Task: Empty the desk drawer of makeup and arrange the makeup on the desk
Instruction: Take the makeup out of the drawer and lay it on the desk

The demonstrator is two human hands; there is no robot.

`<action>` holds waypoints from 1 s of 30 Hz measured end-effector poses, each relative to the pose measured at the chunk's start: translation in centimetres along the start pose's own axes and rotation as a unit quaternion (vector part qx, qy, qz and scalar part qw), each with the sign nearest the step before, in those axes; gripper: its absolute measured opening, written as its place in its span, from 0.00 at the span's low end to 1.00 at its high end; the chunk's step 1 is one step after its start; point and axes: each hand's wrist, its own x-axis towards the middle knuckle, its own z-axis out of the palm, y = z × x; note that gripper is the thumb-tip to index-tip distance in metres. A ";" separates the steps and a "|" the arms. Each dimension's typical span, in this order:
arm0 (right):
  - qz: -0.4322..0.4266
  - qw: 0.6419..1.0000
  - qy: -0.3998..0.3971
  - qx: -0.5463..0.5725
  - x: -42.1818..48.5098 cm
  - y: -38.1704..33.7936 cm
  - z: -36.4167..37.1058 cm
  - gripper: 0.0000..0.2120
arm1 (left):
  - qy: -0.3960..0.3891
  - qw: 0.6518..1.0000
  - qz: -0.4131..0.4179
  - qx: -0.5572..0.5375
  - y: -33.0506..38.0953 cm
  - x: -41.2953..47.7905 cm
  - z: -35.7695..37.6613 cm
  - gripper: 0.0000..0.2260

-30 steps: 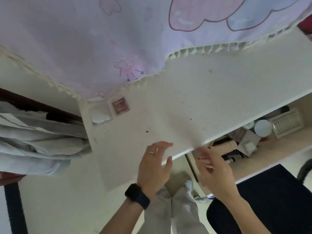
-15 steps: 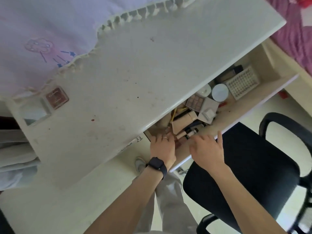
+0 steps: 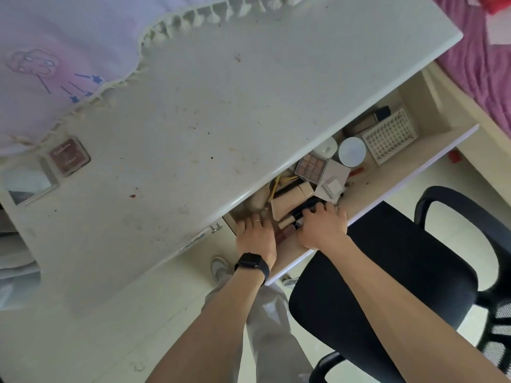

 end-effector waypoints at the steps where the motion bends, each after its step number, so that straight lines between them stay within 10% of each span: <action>1: -0.001 1.000 -0.003 0.003 0.2 -0.1 -0.1 0.28 | -0.009 1.000 0.006 -0.002 -0.1 0.0 0.0 0.14; 30: -0.203 0.979 0.000 -0.032 -1.0 -4.1 0.6 0.20 | 0.166 0.937 0.031 -0.307 -6.1 -4.6 -8.0 0.05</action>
